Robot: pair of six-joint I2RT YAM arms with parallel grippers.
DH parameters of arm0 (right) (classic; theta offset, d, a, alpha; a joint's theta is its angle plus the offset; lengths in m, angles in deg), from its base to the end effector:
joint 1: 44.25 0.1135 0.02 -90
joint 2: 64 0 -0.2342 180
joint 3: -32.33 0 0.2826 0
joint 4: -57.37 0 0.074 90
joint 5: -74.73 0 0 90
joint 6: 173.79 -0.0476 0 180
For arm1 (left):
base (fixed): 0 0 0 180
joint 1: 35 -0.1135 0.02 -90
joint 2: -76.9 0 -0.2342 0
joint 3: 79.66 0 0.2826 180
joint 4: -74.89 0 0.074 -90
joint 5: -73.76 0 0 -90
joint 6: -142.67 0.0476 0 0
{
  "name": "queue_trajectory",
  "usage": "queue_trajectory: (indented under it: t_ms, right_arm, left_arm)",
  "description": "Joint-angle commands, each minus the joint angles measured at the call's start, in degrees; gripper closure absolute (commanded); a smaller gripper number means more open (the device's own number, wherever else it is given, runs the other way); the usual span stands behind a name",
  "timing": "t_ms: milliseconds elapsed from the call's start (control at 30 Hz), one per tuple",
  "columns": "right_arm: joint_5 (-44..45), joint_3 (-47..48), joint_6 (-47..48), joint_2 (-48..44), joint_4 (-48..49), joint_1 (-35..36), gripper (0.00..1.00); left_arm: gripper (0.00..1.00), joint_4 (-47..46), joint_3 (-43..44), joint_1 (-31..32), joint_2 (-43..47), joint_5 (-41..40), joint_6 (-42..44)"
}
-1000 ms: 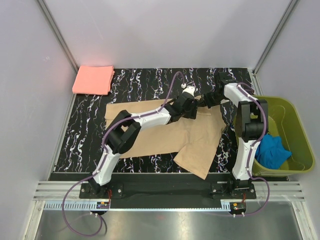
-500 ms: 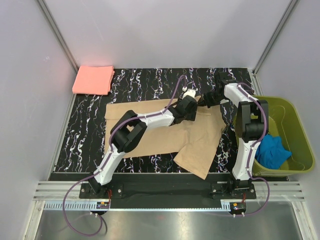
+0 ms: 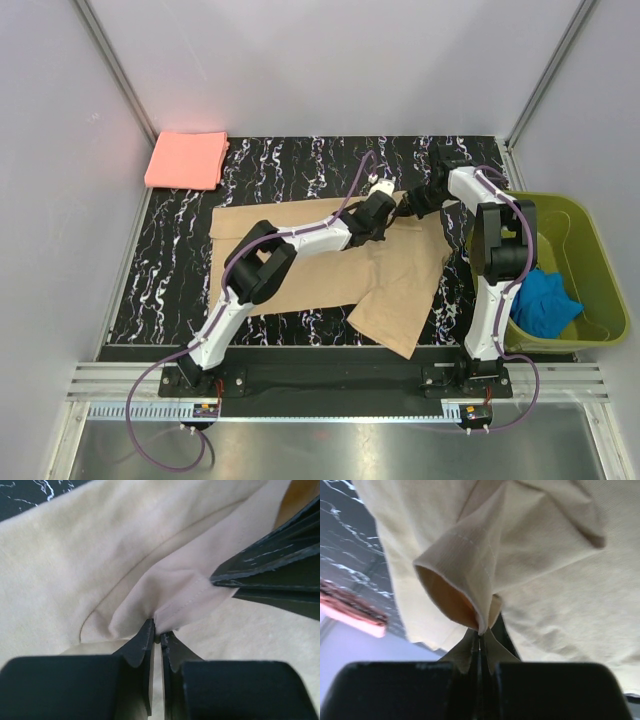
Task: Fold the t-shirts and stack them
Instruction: Fold the tshirt
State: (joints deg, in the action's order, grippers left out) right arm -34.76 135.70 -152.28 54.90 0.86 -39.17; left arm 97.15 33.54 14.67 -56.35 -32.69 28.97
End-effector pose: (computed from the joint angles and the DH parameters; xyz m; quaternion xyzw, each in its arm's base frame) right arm 0.4390 0.0550 0.1298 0.4891 0.8421 0.2260 0.0231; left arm 0.3562 -0.3987 0.1067 0.1470 0.8951 -0.1341 0.3990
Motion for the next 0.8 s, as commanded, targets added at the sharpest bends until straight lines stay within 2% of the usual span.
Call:
queue_trajectory:
  t_ms: [0,200,333,433,767]
  right_arm:
    - [6.5,2.3,8.0,-3.0,-3.7,0.2,1.0]
    - [8.7,-1.0,12.1,-6.6,-4.1,0.5,1.0]
    - [9.0,-4.3,14.9,-8.0,-4.1,0.7,1.0]
    - [9.0,-7.6,14.9,-9.7,-3.0,0.7,1.0]
    - [7.4,-15.2,12.9,-12.7,-0.7,1.4,1.0]
  left_arm:
    - [0.92,3.5,0.1,0.2,4.6,2.0,3.6]
    - [0.88,7.3,-3.9,0.1,9.8,4.1,7.9]
    - [0.9,8.9,-5.0,0.0,11.3,6.0,10.1]
    - [0.97,10.4,-5.3,-0.1,11.7,5.9,10.7]
    - [0.93,13.0,-6.5,-1.1,12.3,7.9,10.3]
